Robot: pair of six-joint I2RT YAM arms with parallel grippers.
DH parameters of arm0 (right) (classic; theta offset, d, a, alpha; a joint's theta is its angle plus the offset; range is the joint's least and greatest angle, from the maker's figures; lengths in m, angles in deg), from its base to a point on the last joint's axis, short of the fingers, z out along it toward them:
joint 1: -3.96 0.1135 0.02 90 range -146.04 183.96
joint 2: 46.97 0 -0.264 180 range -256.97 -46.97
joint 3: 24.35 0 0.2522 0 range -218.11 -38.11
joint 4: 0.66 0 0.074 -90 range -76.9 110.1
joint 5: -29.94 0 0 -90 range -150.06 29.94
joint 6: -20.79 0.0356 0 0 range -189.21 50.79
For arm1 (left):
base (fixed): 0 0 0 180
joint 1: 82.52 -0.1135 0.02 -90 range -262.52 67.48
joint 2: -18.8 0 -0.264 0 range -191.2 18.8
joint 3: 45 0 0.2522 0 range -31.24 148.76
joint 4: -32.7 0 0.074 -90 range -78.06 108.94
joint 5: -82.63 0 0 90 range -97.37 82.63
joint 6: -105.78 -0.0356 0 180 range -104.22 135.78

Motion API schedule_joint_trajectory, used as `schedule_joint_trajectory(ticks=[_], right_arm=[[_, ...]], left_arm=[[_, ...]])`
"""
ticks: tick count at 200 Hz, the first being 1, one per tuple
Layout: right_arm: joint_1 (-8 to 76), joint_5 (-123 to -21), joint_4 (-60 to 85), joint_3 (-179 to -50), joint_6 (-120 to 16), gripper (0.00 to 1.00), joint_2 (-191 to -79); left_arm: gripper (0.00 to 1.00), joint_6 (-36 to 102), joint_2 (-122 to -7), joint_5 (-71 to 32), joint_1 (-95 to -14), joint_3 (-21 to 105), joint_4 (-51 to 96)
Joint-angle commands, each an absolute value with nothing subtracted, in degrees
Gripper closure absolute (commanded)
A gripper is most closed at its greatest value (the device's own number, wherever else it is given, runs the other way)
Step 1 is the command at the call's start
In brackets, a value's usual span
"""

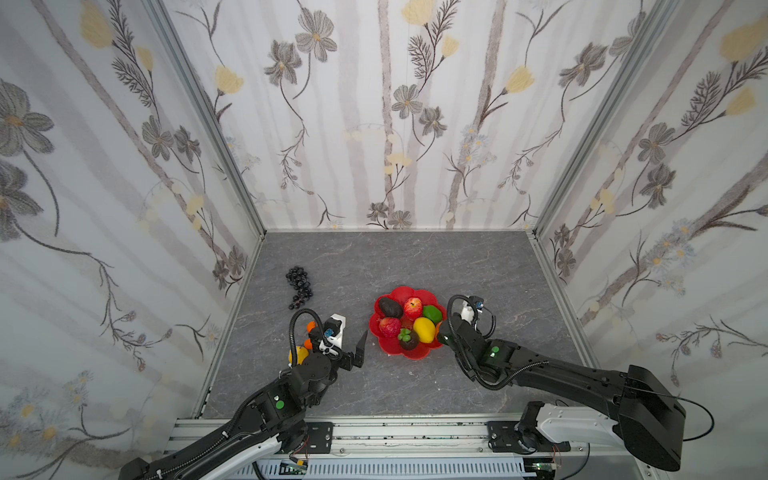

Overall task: Arrange fruit in a fruit bowl
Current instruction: Place the fruit in the fruit bowl.

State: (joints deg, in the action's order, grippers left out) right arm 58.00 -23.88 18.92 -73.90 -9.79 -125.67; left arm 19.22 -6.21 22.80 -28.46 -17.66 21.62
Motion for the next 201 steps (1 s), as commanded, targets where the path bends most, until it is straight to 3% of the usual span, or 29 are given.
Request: schedule_joint_trajectory(ticks=[1, 167, 201], right_arm=[[58.0, -23.3, 19.5, -74.8, -8.5, 1.00, -126.6], [55.9, -28.1, 18.7, -77.5, -11.2, 0.89, -131.6], [55.9, -27.8, 19.1, -77.6, -11.6, 0.80, -130.8]], left_arm=[[0.00, 20.1, -5.8, 23.1, -28.6, -17.8, 22.1], [0.00, 20.1, -5.1, 23.0, -28.8, -18.0, 21.8], [0.00, 20.1, -5.2, 22.8, -28.8, -18.0, 21.9]])
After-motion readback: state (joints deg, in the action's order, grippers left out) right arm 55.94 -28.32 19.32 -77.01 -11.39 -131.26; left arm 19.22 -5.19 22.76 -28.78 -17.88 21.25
